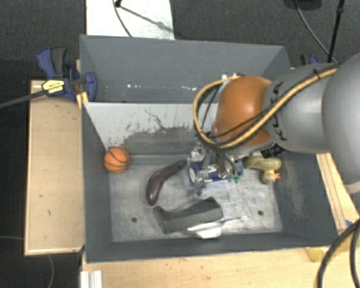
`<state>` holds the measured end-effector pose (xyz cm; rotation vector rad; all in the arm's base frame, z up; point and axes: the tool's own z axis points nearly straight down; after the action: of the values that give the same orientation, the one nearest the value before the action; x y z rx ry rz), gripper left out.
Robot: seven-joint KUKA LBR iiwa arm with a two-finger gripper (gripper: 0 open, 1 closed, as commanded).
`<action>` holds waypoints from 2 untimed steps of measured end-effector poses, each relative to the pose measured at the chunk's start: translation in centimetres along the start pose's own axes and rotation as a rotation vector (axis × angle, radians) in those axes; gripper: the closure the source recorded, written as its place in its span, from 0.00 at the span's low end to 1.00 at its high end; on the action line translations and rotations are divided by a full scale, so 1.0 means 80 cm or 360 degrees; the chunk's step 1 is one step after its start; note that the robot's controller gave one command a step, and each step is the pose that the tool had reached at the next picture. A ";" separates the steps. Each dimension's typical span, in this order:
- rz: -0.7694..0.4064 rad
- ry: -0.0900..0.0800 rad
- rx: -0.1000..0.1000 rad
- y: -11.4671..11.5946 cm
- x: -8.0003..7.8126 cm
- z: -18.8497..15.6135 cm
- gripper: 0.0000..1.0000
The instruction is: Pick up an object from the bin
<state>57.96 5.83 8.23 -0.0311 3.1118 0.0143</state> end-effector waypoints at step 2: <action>-0.0001 0.0046 0.0013 -0.001 0.002 -0.107 1.00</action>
Offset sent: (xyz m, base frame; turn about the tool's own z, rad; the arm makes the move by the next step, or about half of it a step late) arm -0.0026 -0.0010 0.0951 -0.0015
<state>57.54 5.71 16.74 -0.0323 3.1407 0.0009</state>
